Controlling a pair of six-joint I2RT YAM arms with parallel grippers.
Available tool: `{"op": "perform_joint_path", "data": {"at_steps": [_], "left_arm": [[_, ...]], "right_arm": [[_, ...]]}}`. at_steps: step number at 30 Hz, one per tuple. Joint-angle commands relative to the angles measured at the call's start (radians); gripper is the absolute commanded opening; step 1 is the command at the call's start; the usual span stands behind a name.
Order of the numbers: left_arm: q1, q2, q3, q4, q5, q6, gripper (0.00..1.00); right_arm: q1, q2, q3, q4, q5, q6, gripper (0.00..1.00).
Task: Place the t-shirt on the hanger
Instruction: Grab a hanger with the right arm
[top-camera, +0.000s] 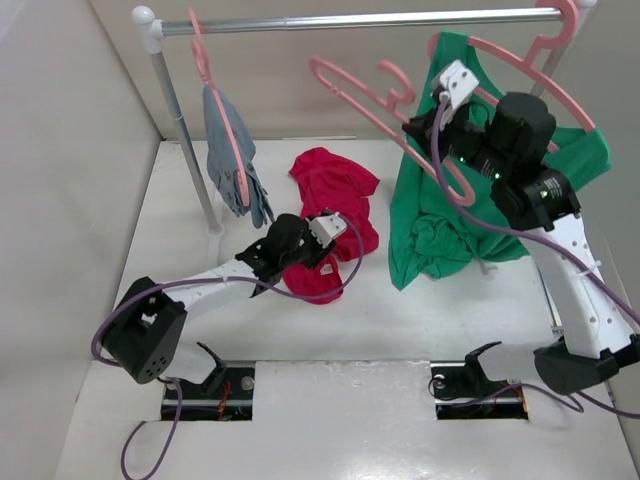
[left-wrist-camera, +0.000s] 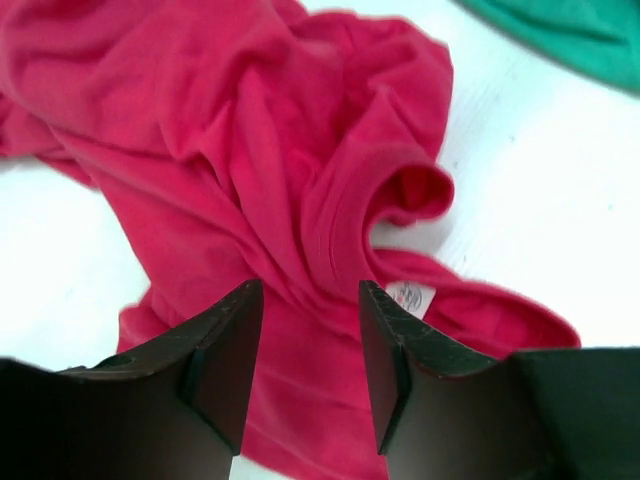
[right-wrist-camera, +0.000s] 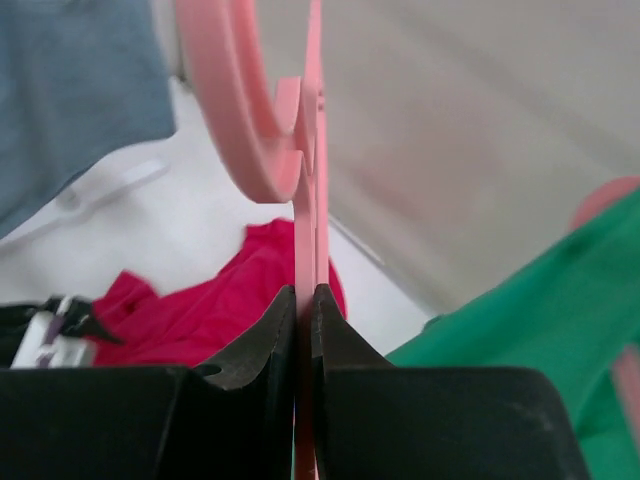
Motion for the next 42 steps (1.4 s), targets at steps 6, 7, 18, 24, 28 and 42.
{"op": "perform_joint_path", "data": {"at_steps": [6,7,18,24,28,42], "left_arm": [[0.003,0.128,0.207,-0.071,0.149,0.003,0.53],[0.003,0.145,0.233,-0.071,0.166,0.025,0.55],[-0.026,0.213,0.348,-0.225,0.125,0.163,0.38],[0.015,-0.031,0.128,-0.234,0.202,0.209,0.60],[-0.015,0.016,0.134,-0.358,0.200,0.171,0.63],[-0.014,0.171,0.178,-0.358,0.079,0.046,0.56]], "right_arm": [[0.043,-0.122,-0.250,0.111,0.027,-0.027,0.00],[0.043,-0.134,-0.263,0.123,0.027,-0.027,0.00],[-0.072,-0.266,-0.523,0.088,-0.002,0.031,0.00],[-0.091,-0.301,-0.619,0.037,-0.025,0.053,0.00],[-0.091,-0.324,-0.674,0.080,-0.045,0.079,0.00],[-0.008,-0.418,-0.747,0.032,0.024,0.137,0.00]]}}
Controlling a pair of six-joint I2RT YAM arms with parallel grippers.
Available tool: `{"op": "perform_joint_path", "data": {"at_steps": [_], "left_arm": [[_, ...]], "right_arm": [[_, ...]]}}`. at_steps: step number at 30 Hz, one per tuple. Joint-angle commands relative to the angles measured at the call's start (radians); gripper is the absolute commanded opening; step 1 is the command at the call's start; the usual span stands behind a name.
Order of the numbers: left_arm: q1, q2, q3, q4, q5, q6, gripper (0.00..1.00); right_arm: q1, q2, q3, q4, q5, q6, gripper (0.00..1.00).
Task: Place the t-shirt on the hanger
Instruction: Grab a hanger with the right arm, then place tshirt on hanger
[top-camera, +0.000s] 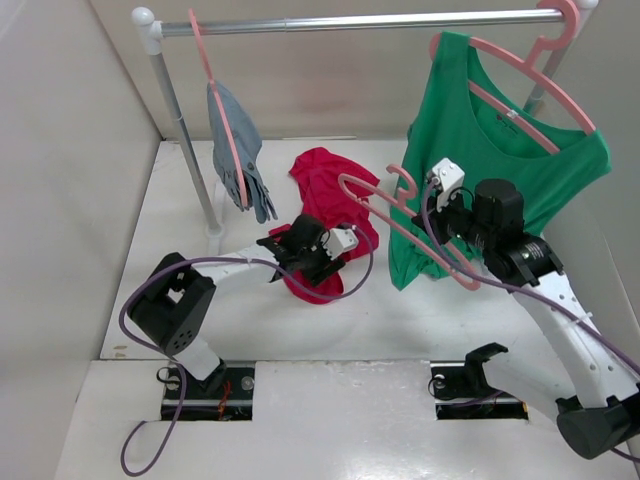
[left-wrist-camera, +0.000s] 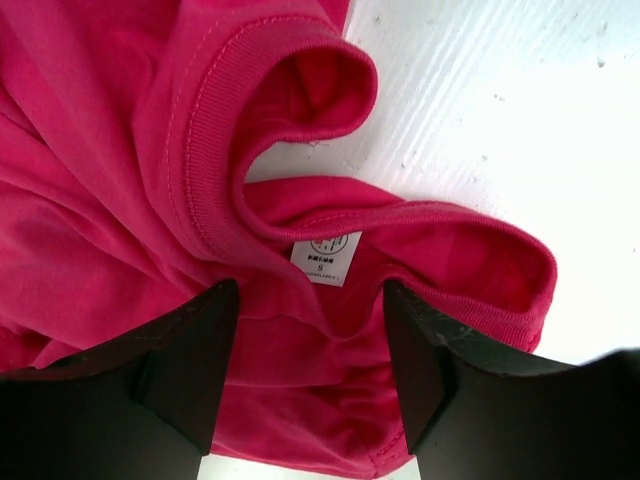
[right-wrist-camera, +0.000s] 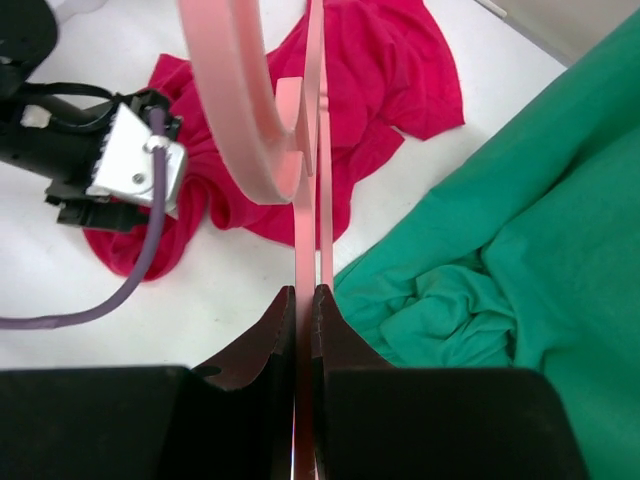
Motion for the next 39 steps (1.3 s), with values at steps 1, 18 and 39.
{"op": "perform_joint_path", "data": {"at_steps": [1,18,39], "left_arm": [[0.008,-0.059,-0.011,-0.017,0.008,0.013,0.56],[0.114,-0.130,0.047,-0.087,0.059,-0.030,0.00],[0.124,-0.197,0.068,-0.098,0.068,-0.035,0.00]], "right_arm": [[0.017,-0.061,-0.022,0.029,0.024,0.046,0.00],[0.088,-0.086,-0.040,-0.142,-0.023,0.082,0.00],[0.333,-0.057,-0.014,-0.206,-0.027,0.281,0.00]]}}
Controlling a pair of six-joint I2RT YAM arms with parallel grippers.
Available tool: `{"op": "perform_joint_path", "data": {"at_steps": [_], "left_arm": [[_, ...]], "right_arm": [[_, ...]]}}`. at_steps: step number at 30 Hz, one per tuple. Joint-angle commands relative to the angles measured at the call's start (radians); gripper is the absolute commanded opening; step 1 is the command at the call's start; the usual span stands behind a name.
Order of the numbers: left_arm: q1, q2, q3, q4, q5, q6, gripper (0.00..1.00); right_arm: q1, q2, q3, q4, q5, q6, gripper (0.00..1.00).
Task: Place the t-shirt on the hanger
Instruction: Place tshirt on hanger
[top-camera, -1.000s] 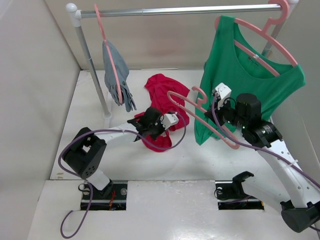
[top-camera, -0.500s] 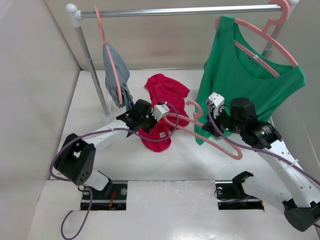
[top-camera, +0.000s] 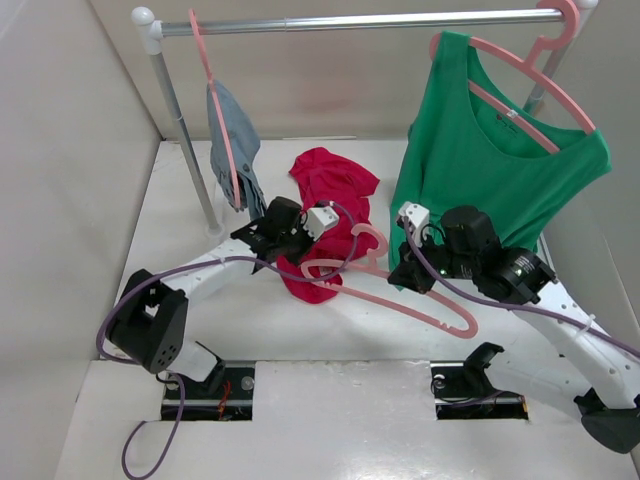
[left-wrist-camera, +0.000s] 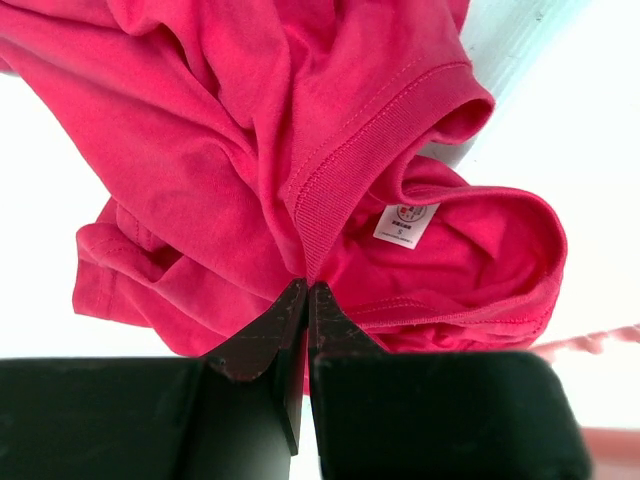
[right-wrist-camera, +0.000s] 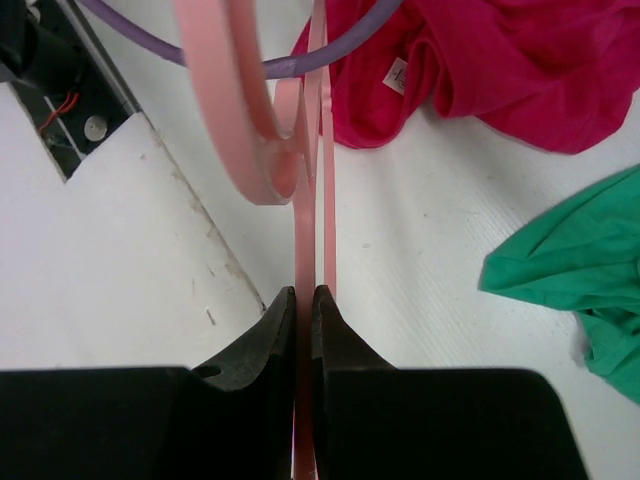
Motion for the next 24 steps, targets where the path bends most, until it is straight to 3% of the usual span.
{"op": "perform_joint_path", "data": {"at_steps": [1,9,24], "left_arm": [[-0.001,-0.063,0.040,-0.011,0.030,0.009,0.00],[-0.001,-0.099,0.010,-0.034,0.013,0.082,0.00],[-0.001,-0.099,-0.001,-0.034,0.048,0.082,0.00]], "right_arm": [[0.028,-0.001,-0.005,0.084,0.083,0.079,0.00],[0.028,-0.003,0.041,0.067,0.130,0.079,0.00],[0.080,-0.021,0.058,0.075,0.267,0.121,0.00]]}}
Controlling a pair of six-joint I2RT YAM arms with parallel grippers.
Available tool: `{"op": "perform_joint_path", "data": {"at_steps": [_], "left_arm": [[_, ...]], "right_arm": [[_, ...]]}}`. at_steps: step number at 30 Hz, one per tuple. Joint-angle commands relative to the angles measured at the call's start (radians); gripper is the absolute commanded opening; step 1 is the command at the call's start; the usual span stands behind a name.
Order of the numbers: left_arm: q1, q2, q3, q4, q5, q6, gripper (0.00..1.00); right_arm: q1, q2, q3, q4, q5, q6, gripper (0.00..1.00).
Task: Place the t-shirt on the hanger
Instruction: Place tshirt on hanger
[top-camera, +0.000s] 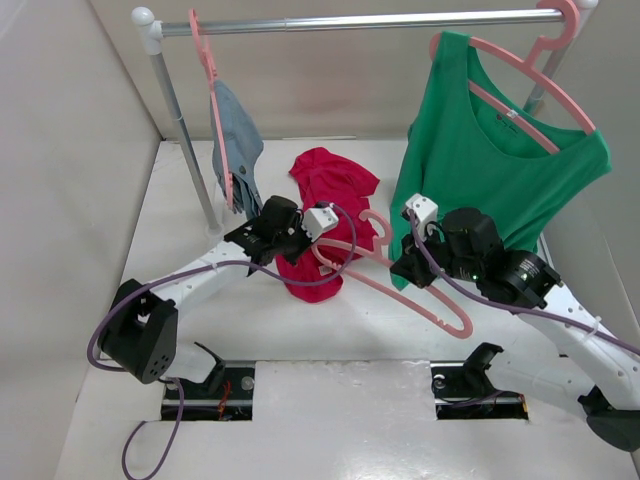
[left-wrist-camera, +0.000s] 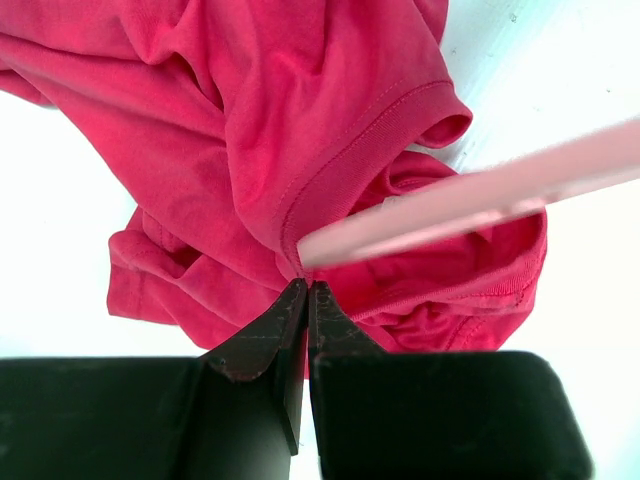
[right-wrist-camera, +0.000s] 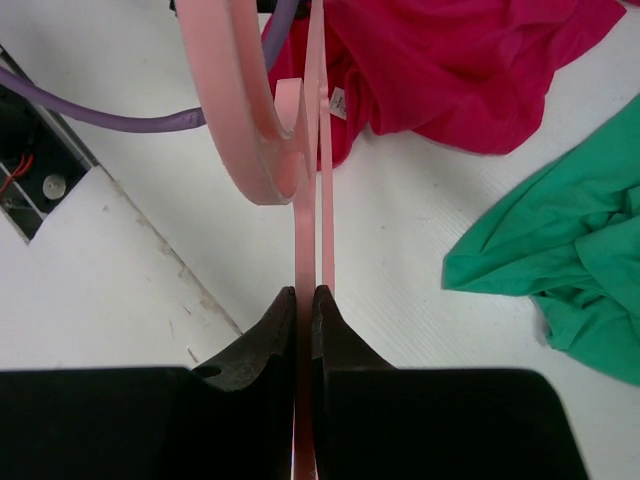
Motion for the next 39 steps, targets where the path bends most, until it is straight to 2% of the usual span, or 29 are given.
{"op": "perform_joint_path", "data": {"at_steps": [1,10,13,18,21,24,29,33,39], "left_arm": [[-0.001,-0.033,0.009,-0.004,0.026,0.009,0.00],[-0.001,-0.015,0.027,0.016,0.026,-0.035,0.00],[-0.001,-0.015,0.053,0.006,0.066,-0.061,0.00],[-0.001,-0.006,0.124,-0.043,0.097,-0.103,0.00],[-0.001,-0.006,0.168,-0.067,0.118,-0.141,0.00],[-0.001,-0.006,0.210,-0.076,0.142,-0.180,0.00],[-0.001,0.014,0.309,-0.097,0.153,-0.232,0.00],[-0.001,0.034,0.359,-0.129,0.163,-0.253,0.00],[-0.001,0.013,0.371,-0.166,0.187,-0.224,0.00]], "right_arm": [[0.010,0.006,0.030,0.048,0.049,0.017,0.00],[0.019,0.026,-0.054,0.119,0.023,0.009,0.00],[0.029,0.026,-0.105,0.186,0.014,0.029,0.00],[0.019,0.073,-0.142,0.394,-0.013,0.069,0.00],[-0.019,0.119,-0.088,0.375,0.052,0.069,0.00],[-0.116,0.130,-0.088,0.444,0.031,0.127,0.00],[-0.232,0.150,-0.152,0.577,-0.014,0.334,0.00],[-0.252,0.171,-0.162,0.594,0.044,0.379,0.00],[-0.272,0.093,-0.171,0.614,0.214,0.393,0.00]]}}
